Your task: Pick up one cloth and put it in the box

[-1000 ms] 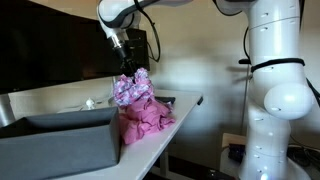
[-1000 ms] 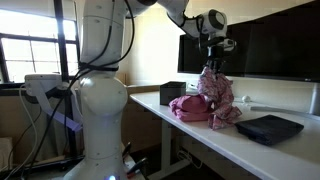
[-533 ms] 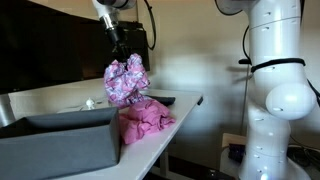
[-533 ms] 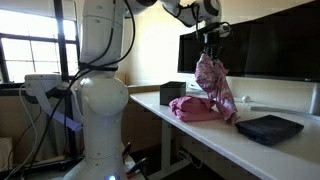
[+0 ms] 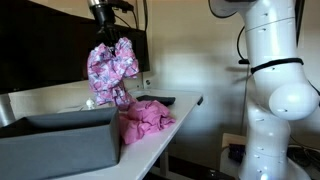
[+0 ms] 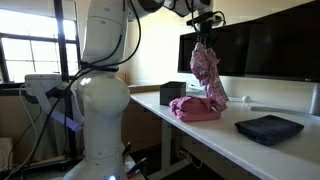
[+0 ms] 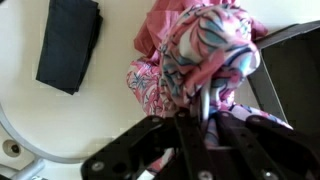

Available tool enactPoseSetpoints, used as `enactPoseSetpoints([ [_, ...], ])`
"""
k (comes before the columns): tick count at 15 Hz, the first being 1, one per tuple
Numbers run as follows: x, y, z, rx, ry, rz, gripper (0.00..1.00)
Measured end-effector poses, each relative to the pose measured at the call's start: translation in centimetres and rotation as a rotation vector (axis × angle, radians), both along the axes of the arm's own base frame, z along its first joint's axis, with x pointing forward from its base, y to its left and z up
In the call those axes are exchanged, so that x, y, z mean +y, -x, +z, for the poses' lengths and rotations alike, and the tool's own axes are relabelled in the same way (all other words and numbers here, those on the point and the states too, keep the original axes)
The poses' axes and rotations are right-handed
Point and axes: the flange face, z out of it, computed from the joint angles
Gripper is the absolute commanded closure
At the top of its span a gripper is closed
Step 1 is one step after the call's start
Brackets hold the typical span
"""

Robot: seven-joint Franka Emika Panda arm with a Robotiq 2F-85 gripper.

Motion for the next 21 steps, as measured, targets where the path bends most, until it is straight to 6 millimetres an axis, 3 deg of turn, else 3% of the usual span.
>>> enactPoseSetpoints([
  [16,8.9,1.8,10.1,-0.133,-0.047,0.243,0.88],
  [21,13.7,3.2,11.5,-0.213,-0.027,0.304,0.88],
])
